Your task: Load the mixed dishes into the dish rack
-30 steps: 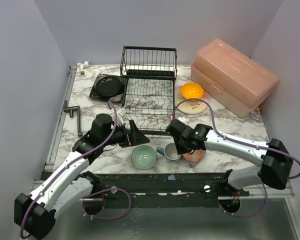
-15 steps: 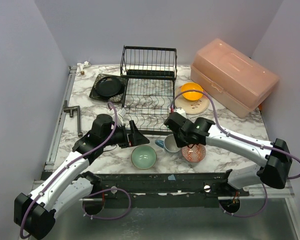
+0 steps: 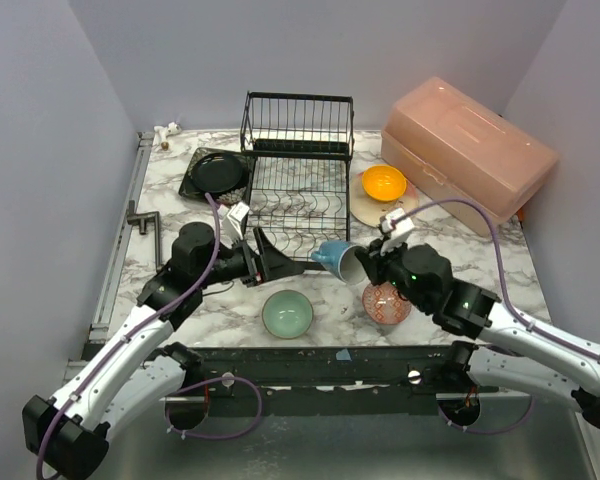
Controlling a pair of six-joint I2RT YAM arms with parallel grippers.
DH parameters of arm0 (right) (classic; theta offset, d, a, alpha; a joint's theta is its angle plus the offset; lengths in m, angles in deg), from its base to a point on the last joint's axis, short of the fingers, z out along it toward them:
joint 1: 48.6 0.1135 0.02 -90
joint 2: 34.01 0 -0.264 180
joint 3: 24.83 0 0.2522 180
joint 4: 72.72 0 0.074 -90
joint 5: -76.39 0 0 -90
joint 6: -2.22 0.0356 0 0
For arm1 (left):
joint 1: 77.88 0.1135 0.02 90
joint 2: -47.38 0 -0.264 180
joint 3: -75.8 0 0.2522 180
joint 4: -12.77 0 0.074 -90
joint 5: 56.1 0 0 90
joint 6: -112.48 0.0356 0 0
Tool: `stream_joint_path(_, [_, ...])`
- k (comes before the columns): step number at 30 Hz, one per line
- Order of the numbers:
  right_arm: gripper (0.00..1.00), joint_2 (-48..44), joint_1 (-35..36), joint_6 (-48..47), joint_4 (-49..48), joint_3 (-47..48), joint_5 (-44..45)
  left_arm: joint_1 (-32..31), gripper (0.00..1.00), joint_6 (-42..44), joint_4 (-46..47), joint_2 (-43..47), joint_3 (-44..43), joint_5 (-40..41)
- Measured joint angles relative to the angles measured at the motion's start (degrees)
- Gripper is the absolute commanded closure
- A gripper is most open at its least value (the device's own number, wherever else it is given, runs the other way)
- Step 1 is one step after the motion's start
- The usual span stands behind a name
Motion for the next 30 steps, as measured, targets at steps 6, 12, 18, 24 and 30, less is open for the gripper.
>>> stream_joint_path(6, [0.99,-7.1,0.0,-13.2,-33.1,-18.1,-3.3,-0.2,0.10,-21.4,20.4,-0.1,7.9,-6.1])
stream_joint_path(12, [0.99,-2.1,0.0,-26.4,-43.8,-18.6,-9.6,-2.1,0.12,-38.2,28.1,1.1,11.0,-6.2])
stream_joint_path(18, [0.99,-2.0,0.0,-33.3,-50.0,-19.3,-18.6,-2.9,0.20,-47.1,27.3,0.5,11.4,-6.1])
stream_joint_path(24, [0.99,-0.7,0.0,-35.7,-53.3,-19.9,-26.8,-4.1,0.49,-50.4,29.3,-1.8,12.4,-5.7])
stream_joint_path(30, [0.99,1.2,-0.5,-37.1,-56.1,-20.0,-28.0,-5.6,0.64,-49.3,29.4,-3.5,12.1,-5.7])
